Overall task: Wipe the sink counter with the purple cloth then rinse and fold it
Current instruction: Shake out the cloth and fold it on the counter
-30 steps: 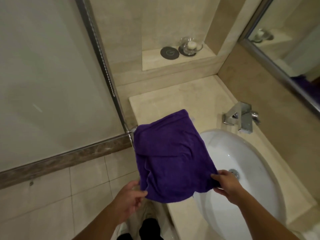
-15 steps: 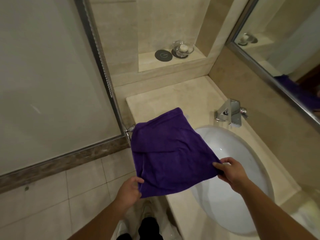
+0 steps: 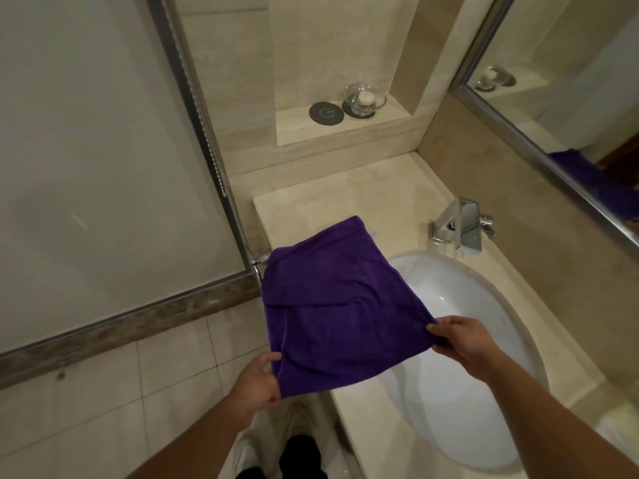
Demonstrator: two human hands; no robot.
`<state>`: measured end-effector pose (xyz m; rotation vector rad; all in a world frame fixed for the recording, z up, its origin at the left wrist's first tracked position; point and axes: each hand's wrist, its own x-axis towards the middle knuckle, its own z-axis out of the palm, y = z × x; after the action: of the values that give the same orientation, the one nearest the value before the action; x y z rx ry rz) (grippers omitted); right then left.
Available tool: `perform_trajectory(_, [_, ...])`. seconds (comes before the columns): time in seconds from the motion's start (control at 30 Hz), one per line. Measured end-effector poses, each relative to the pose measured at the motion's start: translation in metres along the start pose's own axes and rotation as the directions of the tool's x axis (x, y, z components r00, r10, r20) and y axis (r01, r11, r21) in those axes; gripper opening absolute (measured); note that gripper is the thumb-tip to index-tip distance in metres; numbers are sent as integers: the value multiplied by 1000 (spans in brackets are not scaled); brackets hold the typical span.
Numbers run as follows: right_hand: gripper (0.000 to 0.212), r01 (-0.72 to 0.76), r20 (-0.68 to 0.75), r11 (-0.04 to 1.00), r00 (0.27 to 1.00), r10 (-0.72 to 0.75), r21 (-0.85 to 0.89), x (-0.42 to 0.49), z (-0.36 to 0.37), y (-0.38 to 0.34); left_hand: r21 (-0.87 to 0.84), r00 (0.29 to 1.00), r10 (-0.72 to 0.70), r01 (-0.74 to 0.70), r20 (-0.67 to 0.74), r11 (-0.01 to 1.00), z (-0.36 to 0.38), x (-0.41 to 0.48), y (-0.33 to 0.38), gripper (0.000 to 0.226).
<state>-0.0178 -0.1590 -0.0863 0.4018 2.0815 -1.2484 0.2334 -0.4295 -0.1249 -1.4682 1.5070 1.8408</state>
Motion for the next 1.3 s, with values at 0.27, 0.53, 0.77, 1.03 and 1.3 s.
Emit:
perform_trajectory(0.27, [9,-14,-9,1000,1000,14,-3,-6,1,6,-19,997,-66,67,45,998,-2,4,1,41])
perform_trajectory(0.53, [9,-39,-11,999,999,39,4,-10,1,16,-32,982,-97,103,164,994,-4,-12,7,48])
perform_trajectory(0.77, [5,-35,-52,993,998,41,111,-22,5,27,-93,994,-29,38,101,995,-11,-17,1,27])
perform_trajectory(1.03, [16,-26,-47,992,998,33,126,-38,5,35,-65,993,-72,78,88,995,-22,-26,-6,21])
perform_trajectory(1.3, [18,-52,-79,989,995,64,140,-43,0,41,-199,993,-45,66,108,978,-29,-41,1,17])
